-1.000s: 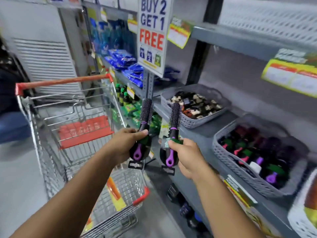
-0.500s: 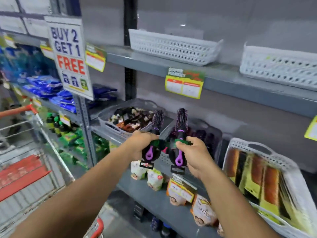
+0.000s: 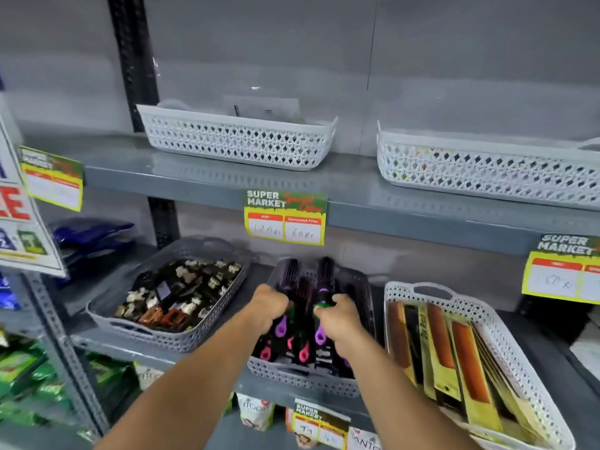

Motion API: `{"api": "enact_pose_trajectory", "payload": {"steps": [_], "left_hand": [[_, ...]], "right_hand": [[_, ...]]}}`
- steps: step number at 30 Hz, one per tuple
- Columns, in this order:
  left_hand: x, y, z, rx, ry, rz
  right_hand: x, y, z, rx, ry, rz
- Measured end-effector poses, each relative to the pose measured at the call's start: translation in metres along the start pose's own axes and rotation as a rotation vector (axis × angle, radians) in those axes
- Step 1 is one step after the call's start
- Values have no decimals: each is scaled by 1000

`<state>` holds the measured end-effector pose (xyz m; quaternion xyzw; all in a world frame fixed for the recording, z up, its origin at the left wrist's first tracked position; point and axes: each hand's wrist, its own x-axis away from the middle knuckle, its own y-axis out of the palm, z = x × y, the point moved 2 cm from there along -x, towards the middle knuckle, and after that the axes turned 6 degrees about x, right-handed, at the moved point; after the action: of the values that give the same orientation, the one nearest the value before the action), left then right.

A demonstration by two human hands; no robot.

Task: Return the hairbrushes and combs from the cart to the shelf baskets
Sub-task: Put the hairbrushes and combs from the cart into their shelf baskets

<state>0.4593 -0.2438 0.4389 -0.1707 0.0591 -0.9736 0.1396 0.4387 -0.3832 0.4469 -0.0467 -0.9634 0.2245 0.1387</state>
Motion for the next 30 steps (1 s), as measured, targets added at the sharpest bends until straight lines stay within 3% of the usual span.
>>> {"api": "enact_pose_trajectory", "payload": {"steps": [6,12,25,30], "left_hand": [[-24,-2,-24,-237,16,114],[-26,9,-38,-429,1,102],[-35,13,-47,-568,-1,52],[-39,14,-47,-590,3,48]], "right_hand": [[-24,43,16,153,70,-14],[-28,53,24,309,103,-23],[-31,64,26,731,59,86],[-29,60,27,743,75,83]]}}
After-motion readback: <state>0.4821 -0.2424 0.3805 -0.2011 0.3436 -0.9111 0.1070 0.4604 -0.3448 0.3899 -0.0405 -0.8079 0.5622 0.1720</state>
